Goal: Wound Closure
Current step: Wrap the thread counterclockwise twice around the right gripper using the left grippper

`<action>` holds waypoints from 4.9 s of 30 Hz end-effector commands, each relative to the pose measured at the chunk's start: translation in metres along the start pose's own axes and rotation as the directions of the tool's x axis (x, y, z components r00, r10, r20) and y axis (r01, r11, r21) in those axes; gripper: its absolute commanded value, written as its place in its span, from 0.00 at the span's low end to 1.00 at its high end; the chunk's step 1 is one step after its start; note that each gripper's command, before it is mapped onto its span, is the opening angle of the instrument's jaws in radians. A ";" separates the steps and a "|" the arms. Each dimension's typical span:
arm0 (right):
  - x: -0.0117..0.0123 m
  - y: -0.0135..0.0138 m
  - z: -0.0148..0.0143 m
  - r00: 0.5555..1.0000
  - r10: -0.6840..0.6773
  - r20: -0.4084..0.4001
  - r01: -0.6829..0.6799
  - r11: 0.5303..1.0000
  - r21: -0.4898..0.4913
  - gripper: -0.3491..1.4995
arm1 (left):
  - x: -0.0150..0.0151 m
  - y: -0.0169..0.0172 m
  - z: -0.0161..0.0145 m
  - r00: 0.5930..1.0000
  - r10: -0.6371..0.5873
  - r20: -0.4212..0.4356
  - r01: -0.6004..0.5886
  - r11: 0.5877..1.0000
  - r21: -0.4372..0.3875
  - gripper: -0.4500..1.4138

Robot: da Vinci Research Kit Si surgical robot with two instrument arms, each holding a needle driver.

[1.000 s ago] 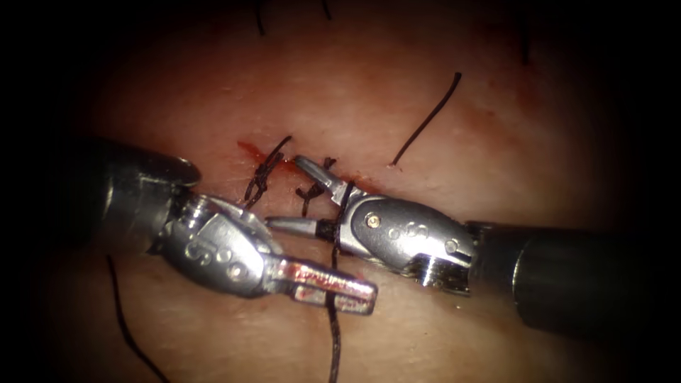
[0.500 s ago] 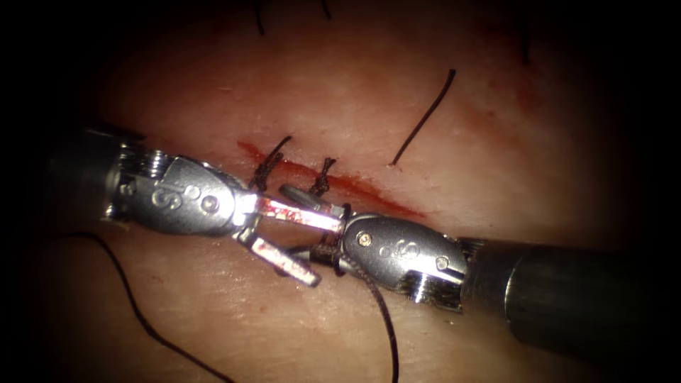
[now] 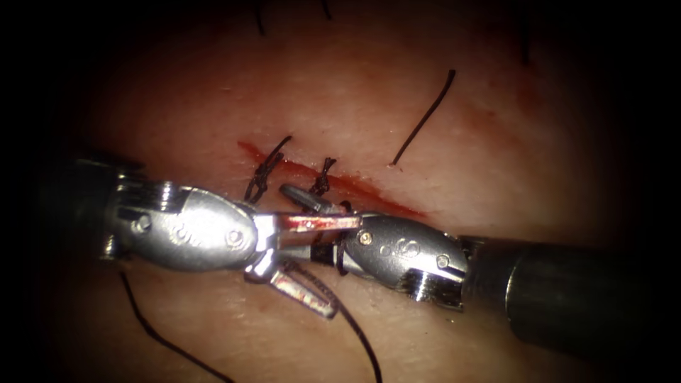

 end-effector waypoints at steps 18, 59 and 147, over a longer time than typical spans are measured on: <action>-0.0008 0.0002 0.0007 1.000 0.013 0.009 -0.013 1.000 -0.006 0.75 | 0.0040 0.0067 0.0000 0.880 0.194 0.433 -0.167 0.981 -0.101 0.52; -0.0003 0.0004 0.0004 0.999 0.043 -0.002 -0.043 0.999 -0.017 0.74 | -0.0019 0.0047 0.0001 0.727 0.363 0.583 -0.267 0.931 -0.248 0.00; 0.0004 -0.0002 -0.0038 0.927 0.159 -0.339 -0.086 0.971 0.222 0.52 | -0.0140 -0.0187 -0.0059 0.833 0.401 -0.382 -0.463 0.882 -0.085 0.00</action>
